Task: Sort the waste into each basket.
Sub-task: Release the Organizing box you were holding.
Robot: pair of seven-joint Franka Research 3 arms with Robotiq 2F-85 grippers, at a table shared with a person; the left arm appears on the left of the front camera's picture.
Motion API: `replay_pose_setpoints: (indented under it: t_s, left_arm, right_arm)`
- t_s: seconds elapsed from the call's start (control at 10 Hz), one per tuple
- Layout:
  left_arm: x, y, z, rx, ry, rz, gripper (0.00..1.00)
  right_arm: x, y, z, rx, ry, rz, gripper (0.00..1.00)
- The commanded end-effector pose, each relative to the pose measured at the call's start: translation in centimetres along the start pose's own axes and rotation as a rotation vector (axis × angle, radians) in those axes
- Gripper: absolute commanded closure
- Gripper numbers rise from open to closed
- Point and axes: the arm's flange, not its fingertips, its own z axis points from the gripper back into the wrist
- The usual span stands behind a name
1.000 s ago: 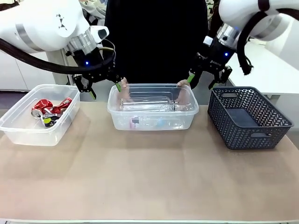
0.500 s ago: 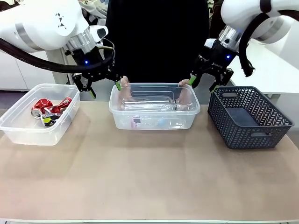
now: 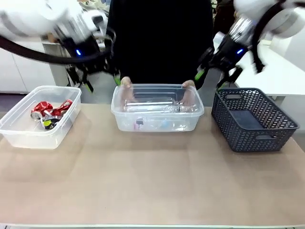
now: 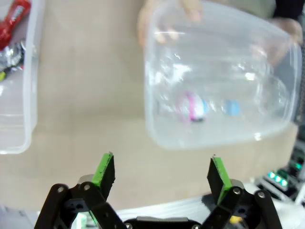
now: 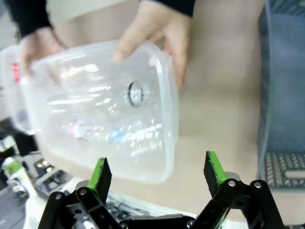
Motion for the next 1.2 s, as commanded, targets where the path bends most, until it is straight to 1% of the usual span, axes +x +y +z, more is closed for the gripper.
replay_pose_setpoints:
  t_s: [0.0,0.1,0.2,0.3,0.4,0.5,0.6,0.7,1.1]
  left_arm:
    - [-4.8,3.6,6.0,-0.19,0.025,-0.134,0.0]
    - [-6.3,6.1,7.5,-0.295,0.052,-0.128,0.0]
    - [-6.7,8.6,8.0,-0.358,0.033,-0.008,0.0]
    - [-6.7,11.8,8.0,-0.358,-0.019,0.141,0.0]
    - [-6.8,15.5,8.0,-0.48,-0.021,0.164,0.0]
    - [-6.4,19.9,7.2,-0.688,-0.027,0.244,0.0]
    - [-5.8,22.6,5.6,-0.812,-0.063,0.382,0.0]
    - [-7.5,17.3,8.5,-0.508,-0.011,0.19,0.0]
    - [-7.5,17.3,8.5,-0.508,-0.011,0.19,0.0]
  right_arm:
    - [-7.2,-4.3,6.7,0.189,-0.063,0.007,0.0]
    - [-10.1,-6.9,9.3,0.333,-0.074,-0.053,0.0]
    - [-11.8,-9.3,11.1,0.5,-0.071,-0.107,0.0]
    - [-12.6,-11.5,12.4,0.651,-0.08,-0.179,0.0]
    - [-13.2,-13.5,13.2,0.758,-0.117,-0.255,0.0]
    - [-13.4,-15.7,13.7,0.891,-0.179,-0.337,0.0]
    - [-13.4,-16.8,12.9,0.905,-0.258,-0.314,0.0]
    - [-14.3,-14.8,15.0,0.77,-0.12,-0.277,0.0]
    - [-14.3,-14.8,15.0,0.77,-0.12,-0.277,0.0]
